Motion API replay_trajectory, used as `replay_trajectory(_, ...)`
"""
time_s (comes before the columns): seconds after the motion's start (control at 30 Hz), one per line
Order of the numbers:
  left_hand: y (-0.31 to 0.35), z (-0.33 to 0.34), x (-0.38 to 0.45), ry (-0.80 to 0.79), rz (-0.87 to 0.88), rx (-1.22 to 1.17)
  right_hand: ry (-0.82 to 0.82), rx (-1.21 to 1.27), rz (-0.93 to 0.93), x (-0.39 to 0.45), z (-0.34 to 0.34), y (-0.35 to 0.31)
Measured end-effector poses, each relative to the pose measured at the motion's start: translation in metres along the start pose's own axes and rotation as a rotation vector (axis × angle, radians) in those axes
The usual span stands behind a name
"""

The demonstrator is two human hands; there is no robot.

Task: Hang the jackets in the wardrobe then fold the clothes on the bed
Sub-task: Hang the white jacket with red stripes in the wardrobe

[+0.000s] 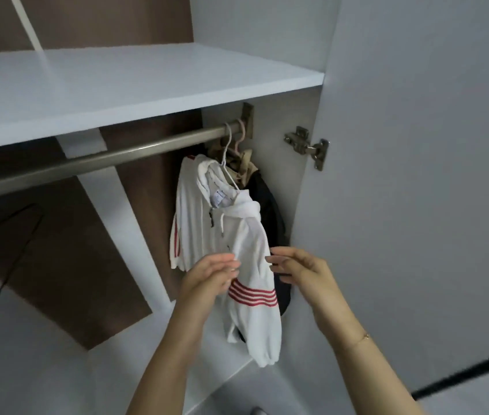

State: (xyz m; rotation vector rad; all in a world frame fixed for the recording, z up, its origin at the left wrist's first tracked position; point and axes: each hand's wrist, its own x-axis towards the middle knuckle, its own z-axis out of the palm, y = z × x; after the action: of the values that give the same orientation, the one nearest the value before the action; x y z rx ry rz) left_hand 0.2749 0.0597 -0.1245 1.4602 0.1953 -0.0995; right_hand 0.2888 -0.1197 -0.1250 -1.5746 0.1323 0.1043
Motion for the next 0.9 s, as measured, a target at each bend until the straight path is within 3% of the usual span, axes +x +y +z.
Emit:
replay_trajectory(0.13,-0.03,0.023,-0.05,-0.159,-0.022,0.018,0.106,0.053,0.018,-0.082,-0.029,0.025)
replay_trajectory(0.27,-0.054,0.071,-0.092,-0.364,-0.073,0.091,0.347,0.04,0.056,-0.158,-0.069,0.051)
replay_trajectory(0.63,-0.087,0.251,-0.245,-0.937,-0.078,0.288,0.936,0.201,0.11,-0.384,-0.205,0.097)
replay_trajectory(0.9,-0.166,0.411,-0.427,-1.35,-0.128,0.419,1.279,0.331,0.129,-0.585,-0.317,0.154)
